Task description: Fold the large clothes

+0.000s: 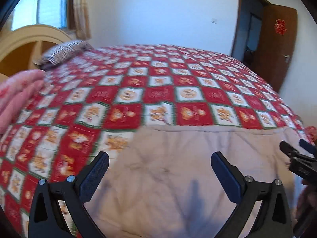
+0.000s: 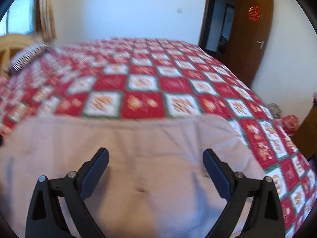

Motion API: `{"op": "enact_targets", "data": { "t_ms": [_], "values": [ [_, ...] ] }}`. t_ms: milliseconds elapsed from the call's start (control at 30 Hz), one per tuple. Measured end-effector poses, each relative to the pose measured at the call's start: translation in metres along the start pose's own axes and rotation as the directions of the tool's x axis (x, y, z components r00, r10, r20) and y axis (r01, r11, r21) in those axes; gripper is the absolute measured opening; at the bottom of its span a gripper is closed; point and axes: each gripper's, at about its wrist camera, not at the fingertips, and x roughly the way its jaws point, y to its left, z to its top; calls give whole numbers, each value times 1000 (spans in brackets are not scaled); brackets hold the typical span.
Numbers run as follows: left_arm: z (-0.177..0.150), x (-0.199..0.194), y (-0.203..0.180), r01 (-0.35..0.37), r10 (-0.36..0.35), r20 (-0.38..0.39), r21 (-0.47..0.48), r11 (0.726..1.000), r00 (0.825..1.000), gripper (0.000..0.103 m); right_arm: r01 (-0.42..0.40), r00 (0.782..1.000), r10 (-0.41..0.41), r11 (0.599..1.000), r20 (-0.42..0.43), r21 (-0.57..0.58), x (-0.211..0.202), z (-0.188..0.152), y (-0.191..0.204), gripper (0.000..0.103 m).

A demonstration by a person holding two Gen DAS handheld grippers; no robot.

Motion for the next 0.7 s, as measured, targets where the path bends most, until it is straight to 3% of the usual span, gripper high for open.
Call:
{"op": "enact_targets", "data": {
  "t_ms": [133,200,267,500,700],
  "values": [
    [-21,30,1,-37,37,-79,6,999,996,102,-23,1000,25,995,15,-101,3,-2,48,97],
    [-35,41,-4,-50,52,-66,31,998,996,102,-8,1000,6,989,-17,-150,19,-12,61,97],
    [-43,44,-3,-31,31,-39,10,999,999,102,-36,997,26,992,-76,-123,39,-22,58,100],
    [-44,55,0,-12,10,-58,-36,999,998,102,-61,994,52,994,-98,-92,54,-28,54,103],
    [-45,58,-6,-46,44,-61,-17,999,997,102,-50,993,37,993,-116,-107,58,-29,59,103]
  ]
}}
